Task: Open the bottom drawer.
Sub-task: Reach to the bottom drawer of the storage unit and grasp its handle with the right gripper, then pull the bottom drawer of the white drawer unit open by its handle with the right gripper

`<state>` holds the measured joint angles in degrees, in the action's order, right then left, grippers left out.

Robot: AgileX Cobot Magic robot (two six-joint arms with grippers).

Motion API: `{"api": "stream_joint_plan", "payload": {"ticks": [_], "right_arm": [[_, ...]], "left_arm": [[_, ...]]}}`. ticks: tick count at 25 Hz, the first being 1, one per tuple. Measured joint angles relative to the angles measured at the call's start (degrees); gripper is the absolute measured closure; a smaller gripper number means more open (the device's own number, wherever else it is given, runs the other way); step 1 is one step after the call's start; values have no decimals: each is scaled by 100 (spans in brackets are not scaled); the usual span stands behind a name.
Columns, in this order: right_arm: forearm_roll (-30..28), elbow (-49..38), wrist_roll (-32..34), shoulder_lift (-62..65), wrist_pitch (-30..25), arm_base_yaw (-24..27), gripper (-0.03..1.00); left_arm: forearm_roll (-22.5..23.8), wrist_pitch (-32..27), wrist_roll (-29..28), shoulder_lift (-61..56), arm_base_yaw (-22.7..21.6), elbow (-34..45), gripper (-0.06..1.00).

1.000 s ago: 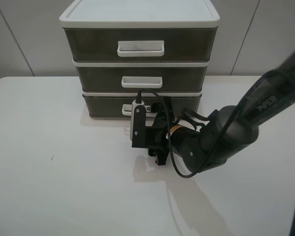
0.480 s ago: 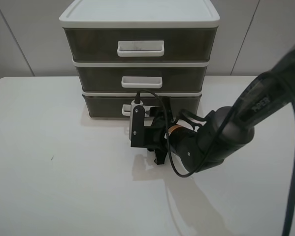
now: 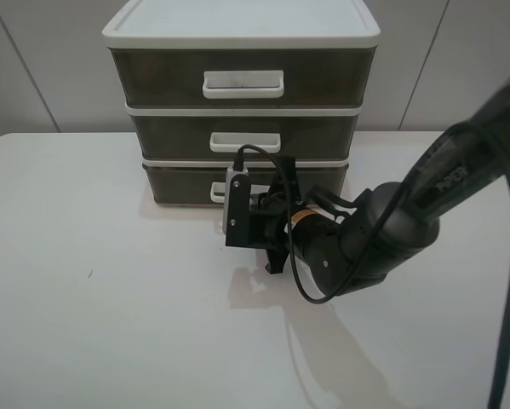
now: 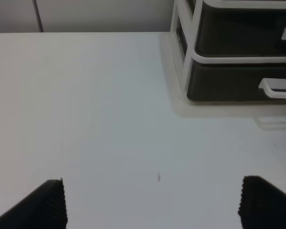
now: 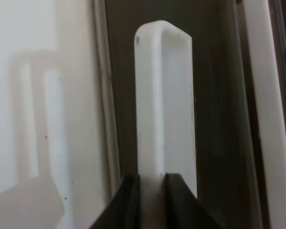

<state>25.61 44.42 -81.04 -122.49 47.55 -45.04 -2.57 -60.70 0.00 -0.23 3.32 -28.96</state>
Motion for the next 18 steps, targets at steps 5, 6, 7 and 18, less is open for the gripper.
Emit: {"api": "stream_joint_plan", "payload": {"ticks": [5,6,7,18], "right_arm": [[1,-129,-24,266,-302,0,86],[1,-173,-39,335,-390,0,86],[1,-227,-40,409,-473,0,86],[522,-659,-85,893,-780,-428,86]], "left_arm": [[0,0,0,0,0,0,20],[0,0,0,0,0,0,20],[0,0,0,0,0,0,20],[0,0,0,0,0,0,20]]}}
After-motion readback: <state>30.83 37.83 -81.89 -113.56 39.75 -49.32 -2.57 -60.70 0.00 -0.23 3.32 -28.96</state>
